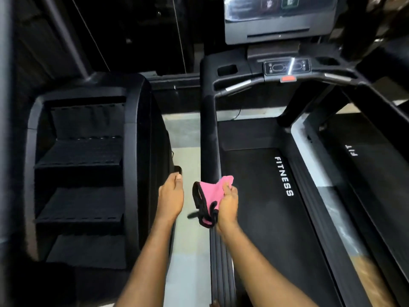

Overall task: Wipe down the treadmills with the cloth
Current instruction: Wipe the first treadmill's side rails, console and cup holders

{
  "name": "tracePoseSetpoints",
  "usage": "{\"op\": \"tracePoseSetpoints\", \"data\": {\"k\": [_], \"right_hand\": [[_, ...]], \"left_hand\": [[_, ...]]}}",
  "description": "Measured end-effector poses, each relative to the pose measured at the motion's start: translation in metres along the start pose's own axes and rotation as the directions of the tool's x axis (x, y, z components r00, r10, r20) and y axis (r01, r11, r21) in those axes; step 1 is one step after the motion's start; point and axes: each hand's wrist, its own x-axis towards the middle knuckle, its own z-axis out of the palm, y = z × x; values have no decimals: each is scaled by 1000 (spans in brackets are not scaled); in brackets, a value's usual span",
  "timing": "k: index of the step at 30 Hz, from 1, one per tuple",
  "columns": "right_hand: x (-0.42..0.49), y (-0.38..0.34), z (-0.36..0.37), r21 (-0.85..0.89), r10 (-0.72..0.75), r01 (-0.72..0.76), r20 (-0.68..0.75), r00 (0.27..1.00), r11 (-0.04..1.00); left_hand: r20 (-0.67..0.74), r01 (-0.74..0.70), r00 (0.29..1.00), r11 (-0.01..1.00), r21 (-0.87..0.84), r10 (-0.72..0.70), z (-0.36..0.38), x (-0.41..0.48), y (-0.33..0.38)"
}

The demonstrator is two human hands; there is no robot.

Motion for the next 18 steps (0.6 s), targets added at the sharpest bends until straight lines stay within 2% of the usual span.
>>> {"op": "tracePoseSetpoints", "data": {"k": [2,4,6,7,9,10,12,15,18], "right_hand": [[-13,-6,-6,46,-7,1,138,990,999],[-24,-9,-10,93,86,-118,291,953,989],[-37,-12,-11,92,151,-203,399,904,975],[-41,-13,-13,70,154,-204,435,887,977],[-41,-15,-16,-18,75,-76,467,881,997],[-40,-17,-16,-118,-2,63,462,887,991],[-35,-21,-18,-339,-167,309,389,906,889],[-27,-37,-26,-433,-283,357,228,932,828],[-10,-51,-28,-547,-292,354,201,935,758]], "left_hand": [[102,53,994,998,-38,-49,-10,-14,3],[290,105,954,992,-67,-82,-16,-27,6],[406,139,913,969,-202,-46,-20,-34,-2],[394,134,919,951,-279,-14,-22,-36,-7],[325,68,945,954,-294,33,-27,-34,-19],[309,32,950,971,-236,44,-31,-32,-24],[230,-14,972,996,-93,35,-42,-29,-35],[-46,92,995,996,-10,-93,-57,-26,-51],[-154,179,971,983,-44,-183,-47,-23,-54]]}}
